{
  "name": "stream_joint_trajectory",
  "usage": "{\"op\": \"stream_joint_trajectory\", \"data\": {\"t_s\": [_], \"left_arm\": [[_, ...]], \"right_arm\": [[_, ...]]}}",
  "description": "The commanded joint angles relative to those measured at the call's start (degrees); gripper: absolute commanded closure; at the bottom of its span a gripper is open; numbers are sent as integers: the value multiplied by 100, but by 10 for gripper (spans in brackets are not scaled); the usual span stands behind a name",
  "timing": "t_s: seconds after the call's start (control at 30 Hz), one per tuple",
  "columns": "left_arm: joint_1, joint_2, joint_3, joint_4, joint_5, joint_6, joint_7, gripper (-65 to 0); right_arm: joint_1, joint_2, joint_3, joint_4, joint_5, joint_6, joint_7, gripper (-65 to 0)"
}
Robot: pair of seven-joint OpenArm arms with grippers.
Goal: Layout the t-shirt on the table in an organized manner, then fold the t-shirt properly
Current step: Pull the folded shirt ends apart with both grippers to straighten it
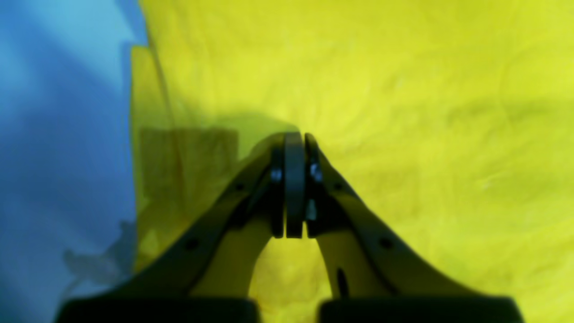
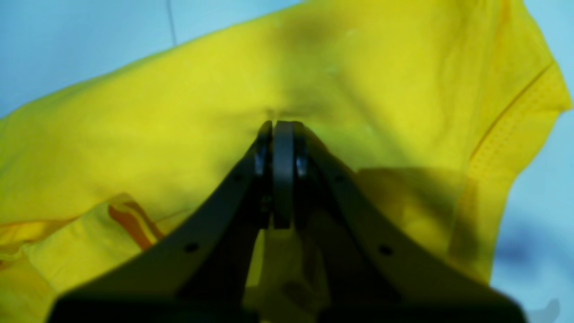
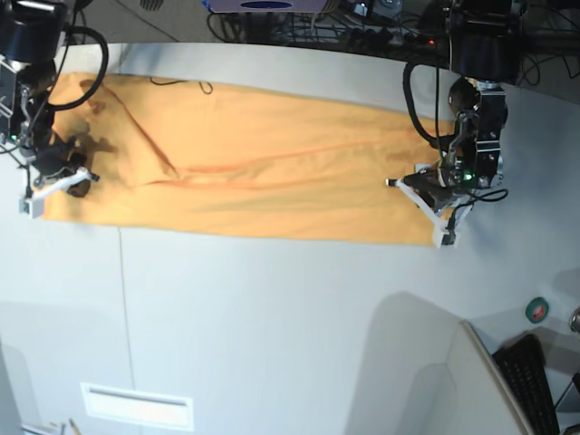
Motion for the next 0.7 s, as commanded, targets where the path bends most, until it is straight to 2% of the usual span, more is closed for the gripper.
{"op": "stream_joint_trajectory", "data": {"t_s": [0.0,0.17,0.3,0.43,0.53,0.6,0.63,0.67], "left_arm": [[-27,12,28,-139,-4,-55,290,0],[-167,82,-8,-60,-48,-55,299,0],[26,56,-69,696,-65,-55,343,0],[483,73,-851,1935,-118,-90,580,0],[694,-6,-1388,2357,-584,-477,615,0],[773,-199,-1608,2375,-901,-732,607,0],[791,-252,-1731,2296,-1068,-811,607,-46],[800,-287,-1827,2190,-1217,-855,607,-153]], "right_arm": [[31,165,15,-87,-168,-164,-25,0],[154,314,6,-61,-168,-155,37,0],[4,297,41,687,-159,-129,28,0],[-549,217,15,1908,-124,-129,28,0],[-927,-11,59,2682,-142,-129,28,0],[-1156,-73,15,3043,-142,-129,28,0],[-1235,-143,6,3157,-142,-129,19,0],[-1288,-205,6,3227,-142,-129,19,0]]}}
